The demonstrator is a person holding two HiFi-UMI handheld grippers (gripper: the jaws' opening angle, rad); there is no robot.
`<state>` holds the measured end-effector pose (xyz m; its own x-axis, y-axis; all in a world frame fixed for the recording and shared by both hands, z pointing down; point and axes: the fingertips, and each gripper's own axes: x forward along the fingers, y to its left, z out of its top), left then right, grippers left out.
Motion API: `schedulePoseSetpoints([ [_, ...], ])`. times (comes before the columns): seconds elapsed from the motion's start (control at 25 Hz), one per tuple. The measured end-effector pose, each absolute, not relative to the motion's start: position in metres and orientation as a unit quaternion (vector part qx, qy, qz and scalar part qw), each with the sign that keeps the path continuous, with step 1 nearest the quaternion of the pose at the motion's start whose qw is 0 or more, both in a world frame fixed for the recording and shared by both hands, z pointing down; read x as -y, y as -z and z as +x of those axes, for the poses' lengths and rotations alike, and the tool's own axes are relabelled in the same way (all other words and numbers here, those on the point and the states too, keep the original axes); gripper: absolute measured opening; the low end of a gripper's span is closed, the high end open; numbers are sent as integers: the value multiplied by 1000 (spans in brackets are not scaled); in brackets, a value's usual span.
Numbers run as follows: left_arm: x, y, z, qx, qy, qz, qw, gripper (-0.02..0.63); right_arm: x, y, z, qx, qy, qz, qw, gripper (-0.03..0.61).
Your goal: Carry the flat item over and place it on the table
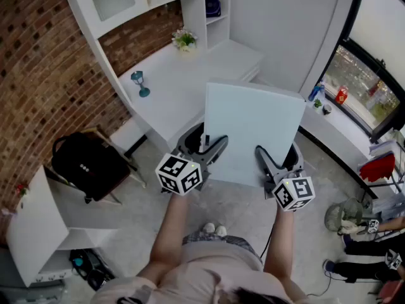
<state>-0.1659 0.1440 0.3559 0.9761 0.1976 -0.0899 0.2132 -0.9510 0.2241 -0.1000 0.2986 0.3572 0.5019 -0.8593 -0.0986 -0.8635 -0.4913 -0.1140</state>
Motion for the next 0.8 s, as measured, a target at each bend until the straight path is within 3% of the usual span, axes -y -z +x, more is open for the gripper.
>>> schedulePoseSetpoints([
  [0.8, -125, -368, -156, -106, 30, 985, 133, 327, -281, -365, -91, -499, -8, -864, 65, 456],
])
